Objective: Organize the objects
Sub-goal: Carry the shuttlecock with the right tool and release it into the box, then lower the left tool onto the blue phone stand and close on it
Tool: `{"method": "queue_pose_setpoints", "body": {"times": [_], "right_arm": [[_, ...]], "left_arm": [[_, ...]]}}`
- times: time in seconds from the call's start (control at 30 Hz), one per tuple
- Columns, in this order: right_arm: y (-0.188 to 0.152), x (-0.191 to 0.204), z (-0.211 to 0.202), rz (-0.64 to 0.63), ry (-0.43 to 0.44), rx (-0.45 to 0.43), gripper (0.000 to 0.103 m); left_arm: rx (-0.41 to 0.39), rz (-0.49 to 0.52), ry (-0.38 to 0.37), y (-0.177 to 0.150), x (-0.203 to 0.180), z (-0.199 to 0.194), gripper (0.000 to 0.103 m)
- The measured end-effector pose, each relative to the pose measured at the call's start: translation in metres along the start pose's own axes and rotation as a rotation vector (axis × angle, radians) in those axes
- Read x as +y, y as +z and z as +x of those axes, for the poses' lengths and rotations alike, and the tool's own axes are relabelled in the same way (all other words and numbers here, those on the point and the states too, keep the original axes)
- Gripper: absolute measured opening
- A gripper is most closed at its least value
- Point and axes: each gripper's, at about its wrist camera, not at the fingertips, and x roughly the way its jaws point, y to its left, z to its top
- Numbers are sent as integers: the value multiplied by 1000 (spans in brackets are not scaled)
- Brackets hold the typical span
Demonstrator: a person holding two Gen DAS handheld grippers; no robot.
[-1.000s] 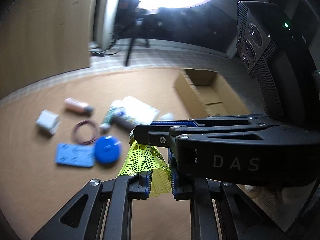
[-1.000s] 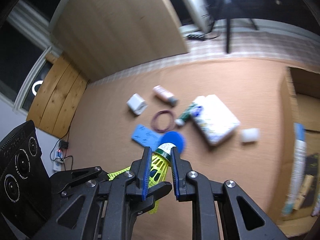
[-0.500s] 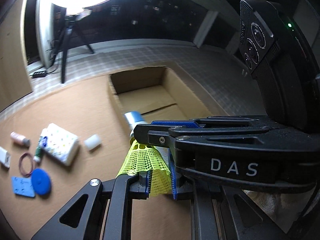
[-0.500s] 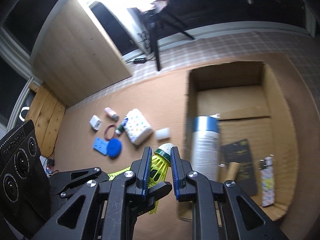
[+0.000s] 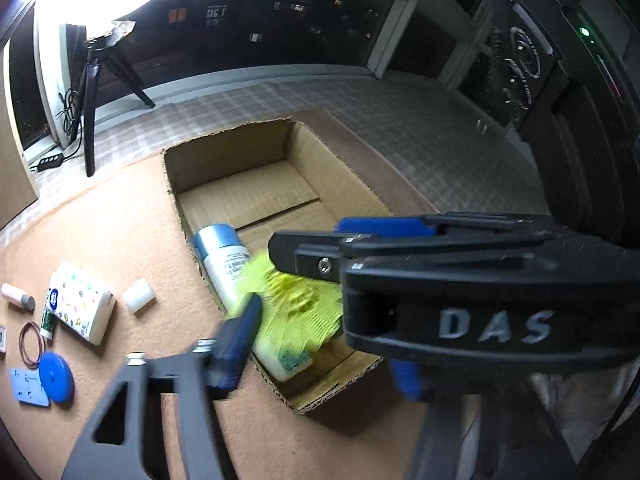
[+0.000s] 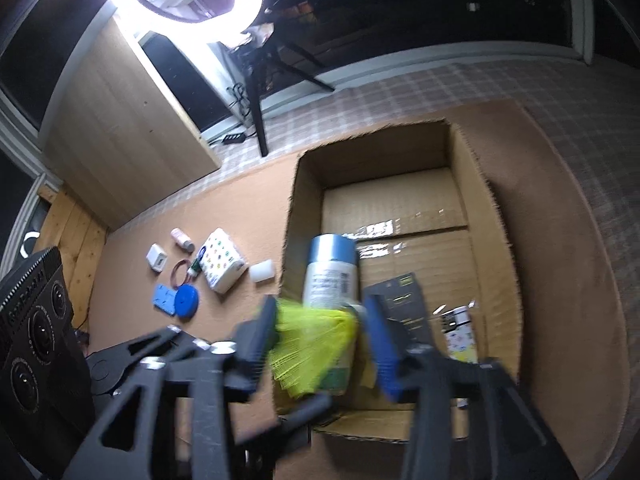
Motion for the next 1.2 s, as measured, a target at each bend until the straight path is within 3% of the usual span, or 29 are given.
{"method": "queue_pose_setpoints", "body": {"times": [0.37,0.6,1.0,1.2], "right_arm": [[1,10,3,-5,11,2,52],[1,32,14,-31,41,20,52],[-2,92,49,-99,100,85,51],[-9,122,67,-125,124,126,51]], "left_arm": [[0,-30,31,-14,18,-16,66],[-11,-86,85,-32,52,-39,66],[-29,-295,237,-69,170,-90,66],[16,-403,297,-84,233,-101,66]]}}
